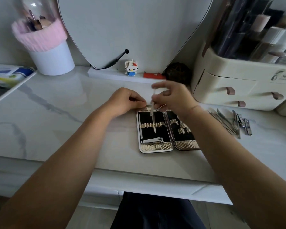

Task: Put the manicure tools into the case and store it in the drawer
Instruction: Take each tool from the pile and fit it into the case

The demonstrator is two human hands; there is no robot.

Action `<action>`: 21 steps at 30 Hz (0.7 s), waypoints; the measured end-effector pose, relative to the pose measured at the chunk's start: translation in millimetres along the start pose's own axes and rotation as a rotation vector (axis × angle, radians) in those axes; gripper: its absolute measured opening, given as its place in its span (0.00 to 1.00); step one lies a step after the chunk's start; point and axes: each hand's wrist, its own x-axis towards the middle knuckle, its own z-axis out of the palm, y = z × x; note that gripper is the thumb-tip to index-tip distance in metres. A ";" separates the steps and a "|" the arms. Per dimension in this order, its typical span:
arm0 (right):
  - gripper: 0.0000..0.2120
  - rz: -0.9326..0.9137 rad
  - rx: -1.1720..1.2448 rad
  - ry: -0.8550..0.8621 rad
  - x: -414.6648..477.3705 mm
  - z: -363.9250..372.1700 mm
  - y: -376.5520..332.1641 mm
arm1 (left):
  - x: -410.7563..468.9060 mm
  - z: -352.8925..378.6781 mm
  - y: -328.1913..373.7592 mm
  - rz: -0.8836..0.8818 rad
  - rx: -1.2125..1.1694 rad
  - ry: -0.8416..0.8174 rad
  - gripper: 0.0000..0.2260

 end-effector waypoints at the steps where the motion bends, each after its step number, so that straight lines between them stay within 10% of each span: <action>1: 0.14 0.018 -0.031 -0.037 2.9 7.8 2.7 | -0.1 -2.2 -0.5 -0.006 -0.024 0.011 0.04; 21: 0.09 0.033 -0.140 -0.029 18.0 22.8 21.4 | -7.0 -9.3 1.4 -0.064 0.000 0.030 0.04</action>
